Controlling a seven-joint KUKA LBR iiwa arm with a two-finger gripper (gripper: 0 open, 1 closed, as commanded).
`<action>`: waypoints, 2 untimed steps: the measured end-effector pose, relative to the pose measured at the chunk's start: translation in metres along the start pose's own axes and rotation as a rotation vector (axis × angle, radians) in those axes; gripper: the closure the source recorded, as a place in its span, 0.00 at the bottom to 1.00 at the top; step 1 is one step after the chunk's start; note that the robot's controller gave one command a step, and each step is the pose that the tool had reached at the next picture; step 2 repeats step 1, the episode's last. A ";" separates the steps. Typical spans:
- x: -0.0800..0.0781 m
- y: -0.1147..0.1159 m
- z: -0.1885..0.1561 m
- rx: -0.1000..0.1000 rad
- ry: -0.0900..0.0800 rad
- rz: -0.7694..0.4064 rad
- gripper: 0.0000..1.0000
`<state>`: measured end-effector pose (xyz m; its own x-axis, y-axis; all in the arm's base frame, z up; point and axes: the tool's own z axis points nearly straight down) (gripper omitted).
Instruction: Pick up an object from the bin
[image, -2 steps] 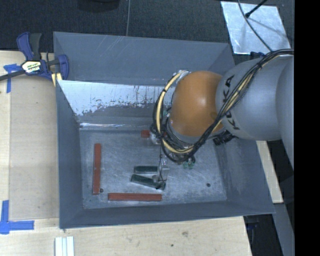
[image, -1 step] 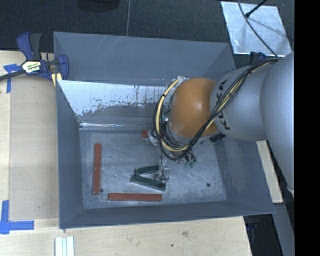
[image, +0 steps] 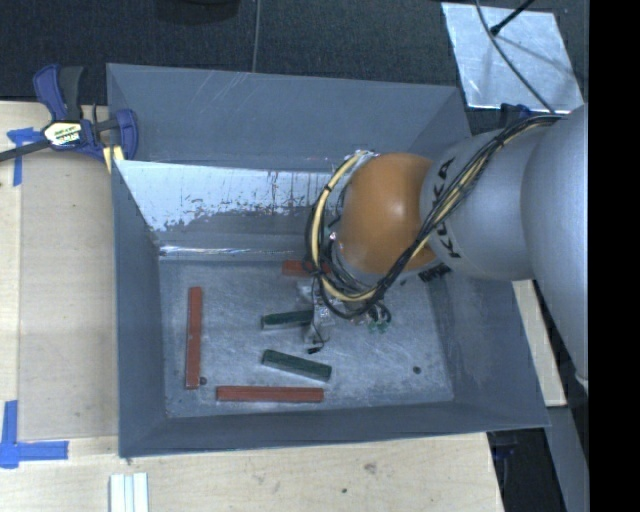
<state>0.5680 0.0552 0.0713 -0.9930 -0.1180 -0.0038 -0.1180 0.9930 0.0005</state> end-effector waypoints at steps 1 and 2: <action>0.006 0.010 -0.148 0.000 -0.003 0.052 1.00; 0.006 0.010 -0.148 0.000 -0.003 0.052 1.00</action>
Offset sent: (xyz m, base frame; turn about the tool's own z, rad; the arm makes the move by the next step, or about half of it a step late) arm -0.0093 0.0092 0.1462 0.0526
